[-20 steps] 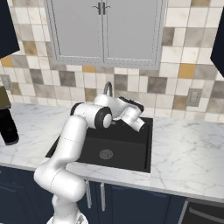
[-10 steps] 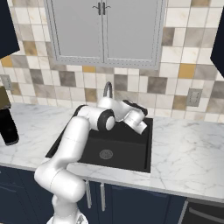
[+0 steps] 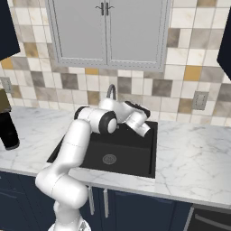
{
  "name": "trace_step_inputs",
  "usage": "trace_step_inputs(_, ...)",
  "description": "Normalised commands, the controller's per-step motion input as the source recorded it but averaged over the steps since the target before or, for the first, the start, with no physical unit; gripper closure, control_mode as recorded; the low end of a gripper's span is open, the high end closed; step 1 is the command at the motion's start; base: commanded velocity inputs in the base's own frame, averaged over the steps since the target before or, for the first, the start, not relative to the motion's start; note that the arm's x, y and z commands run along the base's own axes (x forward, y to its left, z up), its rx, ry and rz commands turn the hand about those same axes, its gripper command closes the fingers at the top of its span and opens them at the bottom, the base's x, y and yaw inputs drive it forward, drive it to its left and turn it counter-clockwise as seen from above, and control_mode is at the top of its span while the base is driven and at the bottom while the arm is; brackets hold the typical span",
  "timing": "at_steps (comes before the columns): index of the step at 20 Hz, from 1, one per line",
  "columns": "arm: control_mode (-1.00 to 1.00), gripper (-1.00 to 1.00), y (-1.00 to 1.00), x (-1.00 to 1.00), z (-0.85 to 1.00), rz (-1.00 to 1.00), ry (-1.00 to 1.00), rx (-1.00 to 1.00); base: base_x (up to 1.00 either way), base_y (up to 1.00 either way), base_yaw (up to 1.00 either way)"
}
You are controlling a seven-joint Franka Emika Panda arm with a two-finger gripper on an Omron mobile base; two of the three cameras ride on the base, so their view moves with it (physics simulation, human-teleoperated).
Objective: Turn on the sink faucet and place the jug under the water for a few seconds to fill it up.
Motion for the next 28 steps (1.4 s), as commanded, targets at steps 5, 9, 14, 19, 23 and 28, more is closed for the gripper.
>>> trace_step_inputs(5, -1.00, 1.00, -0.29, 0.44, -0.01, 0.00, 0.18, 0.03, 0.00, 0.00, 0.00)
trace_step_inputs(9, -1.00, 1.00, -0.57, 0.51, -0.16, -0.03, 0.20, 0.05, 0.00, 0.00, 0.00)
trace_step_inputs(14, -1.00, 1.00, -0.67, 0.48, -0.28, -0.02, 0.16, 0.04, 0.00, 0.00, 0.00)
trace_step_inputs(19, -1.00, 1.00, -0.72, 0.47, -0.40, 0.00, 0.09, 0.03, 0.00, 0.00, 0.00)
trace_step_inputs(23, -1.00, 1.00, -0.78, 0.44, -0.53, 0.00, 0.05, 0.03, 0.00, 0.00, 0.00)
trace_step_inputs(28, -1.00, 1.00, -0.85, 0.35, -0.58, 0.00, 0.02, 0.04, 0.00, 0.00, 0.00)
